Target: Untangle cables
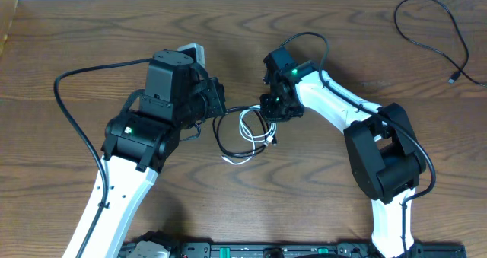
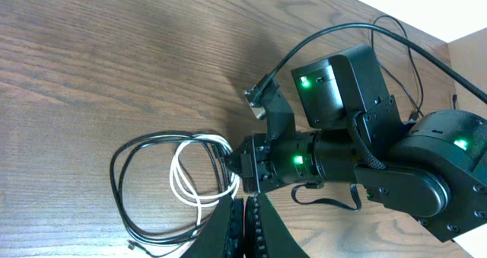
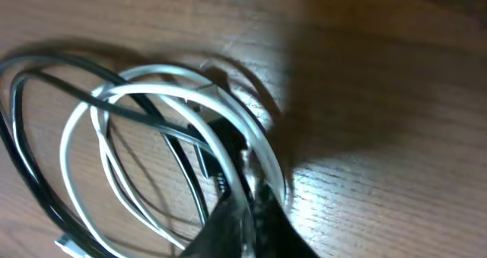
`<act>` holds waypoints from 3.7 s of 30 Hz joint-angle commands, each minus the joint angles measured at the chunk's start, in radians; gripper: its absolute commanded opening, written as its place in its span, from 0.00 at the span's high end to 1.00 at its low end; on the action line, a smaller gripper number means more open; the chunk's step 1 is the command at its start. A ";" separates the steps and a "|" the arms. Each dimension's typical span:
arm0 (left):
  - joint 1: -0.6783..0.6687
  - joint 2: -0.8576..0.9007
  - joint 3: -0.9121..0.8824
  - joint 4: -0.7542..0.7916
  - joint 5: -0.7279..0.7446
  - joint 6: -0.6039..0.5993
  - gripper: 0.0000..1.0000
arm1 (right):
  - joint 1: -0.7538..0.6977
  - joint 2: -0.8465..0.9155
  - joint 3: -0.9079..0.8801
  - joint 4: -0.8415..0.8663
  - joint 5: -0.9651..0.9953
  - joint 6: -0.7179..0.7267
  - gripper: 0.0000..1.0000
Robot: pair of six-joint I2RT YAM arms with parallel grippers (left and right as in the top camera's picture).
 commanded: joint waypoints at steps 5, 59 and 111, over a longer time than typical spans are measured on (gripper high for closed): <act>0.004 0.002 -0.002 0.000 0.008 -0.008 0.92 | -0.056 -0.133 0.085 -0.050 -0.108 -0.155 0.99; 0.004 0.237 -0.005 -0.056 0.064 0.153 0.58 | -0.889 -0.440 0.451 -0.024 0.106 -0.055 0.99; 0.191 0.237 -0.005 -0.105 -0.004 0.153 0.58 | -0.344 -0.096 0.132 -0.183 -0.119 -0.476 0.39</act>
